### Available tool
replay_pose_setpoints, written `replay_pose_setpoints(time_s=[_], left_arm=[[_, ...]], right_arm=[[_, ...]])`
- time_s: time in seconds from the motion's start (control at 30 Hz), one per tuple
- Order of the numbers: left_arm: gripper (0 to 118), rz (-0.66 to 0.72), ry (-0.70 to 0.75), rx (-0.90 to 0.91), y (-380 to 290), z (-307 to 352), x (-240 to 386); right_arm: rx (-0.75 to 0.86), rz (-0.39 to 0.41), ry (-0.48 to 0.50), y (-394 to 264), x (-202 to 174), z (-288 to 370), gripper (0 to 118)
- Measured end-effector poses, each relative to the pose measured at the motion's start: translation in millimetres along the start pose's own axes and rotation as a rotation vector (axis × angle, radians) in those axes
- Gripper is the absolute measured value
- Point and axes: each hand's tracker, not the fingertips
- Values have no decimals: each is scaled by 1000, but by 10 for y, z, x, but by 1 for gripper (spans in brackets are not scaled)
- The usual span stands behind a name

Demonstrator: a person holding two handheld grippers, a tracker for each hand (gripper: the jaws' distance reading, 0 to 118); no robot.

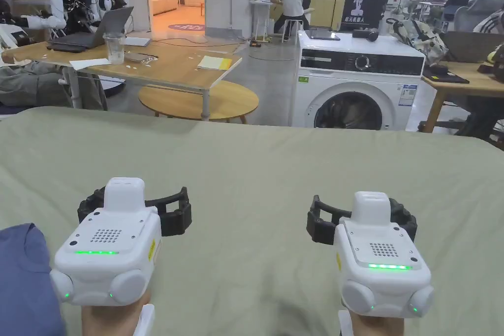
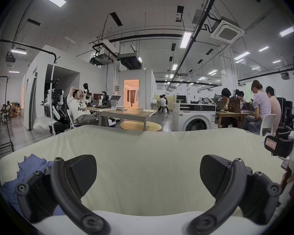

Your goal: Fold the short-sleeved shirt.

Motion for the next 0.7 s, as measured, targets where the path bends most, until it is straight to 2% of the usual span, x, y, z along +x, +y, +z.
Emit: replay_pose_setpoints(time_s=[0.5, 0.7], left_arm=[[118, -15, 1, -24, 25, -8, 32], [118, -16, -3, -15, 39, -3, 28]], right_arm=[[24, 12, 13, 4, -39, 31, 118], [27, -13, 9, 6, -42, 33, 118]])
